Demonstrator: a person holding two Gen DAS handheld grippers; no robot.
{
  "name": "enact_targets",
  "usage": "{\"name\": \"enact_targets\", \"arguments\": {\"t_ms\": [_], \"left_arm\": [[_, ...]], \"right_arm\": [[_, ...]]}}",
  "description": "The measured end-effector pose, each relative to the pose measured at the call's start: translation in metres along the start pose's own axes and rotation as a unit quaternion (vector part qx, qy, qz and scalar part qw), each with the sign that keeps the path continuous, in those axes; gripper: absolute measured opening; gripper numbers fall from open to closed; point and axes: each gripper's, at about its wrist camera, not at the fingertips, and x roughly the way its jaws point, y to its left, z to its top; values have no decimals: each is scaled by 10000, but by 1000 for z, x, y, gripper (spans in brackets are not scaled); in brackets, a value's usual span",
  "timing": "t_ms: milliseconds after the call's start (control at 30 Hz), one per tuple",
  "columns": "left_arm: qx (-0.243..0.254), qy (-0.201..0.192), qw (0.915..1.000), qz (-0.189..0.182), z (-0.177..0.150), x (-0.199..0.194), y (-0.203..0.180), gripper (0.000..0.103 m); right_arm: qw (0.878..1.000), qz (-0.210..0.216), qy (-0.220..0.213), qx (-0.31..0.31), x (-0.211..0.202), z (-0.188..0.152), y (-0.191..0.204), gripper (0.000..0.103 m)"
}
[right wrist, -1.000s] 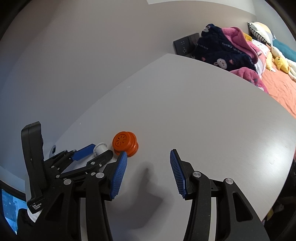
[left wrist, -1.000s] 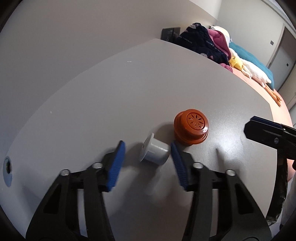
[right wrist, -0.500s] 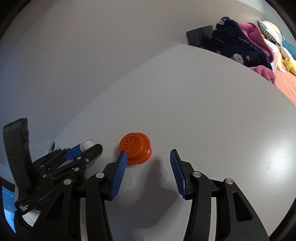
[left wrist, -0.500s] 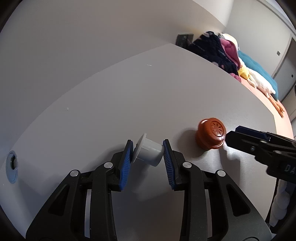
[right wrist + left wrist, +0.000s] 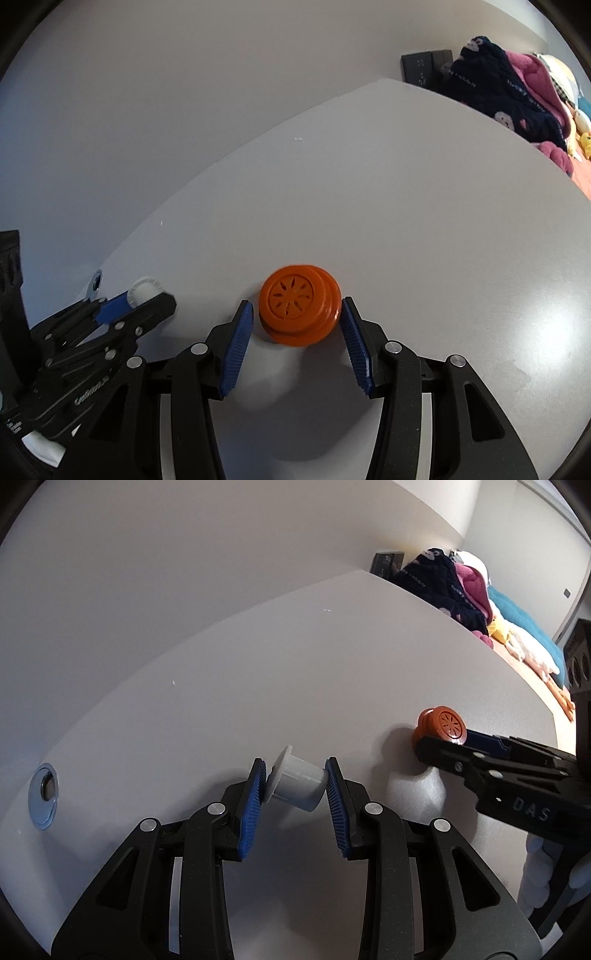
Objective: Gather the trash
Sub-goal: 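Grasp the small white cup with the left tool while the right tool grasps the orange cap, then carry the white cup and orange cap over the black bin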
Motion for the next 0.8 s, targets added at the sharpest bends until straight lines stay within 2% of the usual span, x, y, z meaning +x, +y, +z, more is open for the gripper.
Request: {"name": "enact_targets", "arguments": {"t_ms": [67, 100, 433, 800], "left_arm": [[-17, 3, 10000, 14, -1, -1, 1, 33], [-26, 3, 10000, 25, -2, -3, 2, 33], [8, -108, 9999, 17, -3, -16, -7, 33], [206, -311, 9991, -221, -3, -39, -47, 33]], "right_arm": [[10000, -46, -16, -62, 1, 1, 2, 51], [9999, -87, -18, -131, 1, 1, 3, 45], [9999, 59, -106, -67, -23, -6, 2, 45], [9995, 55, -297, 93, -76, -25, -13, 45]]}}
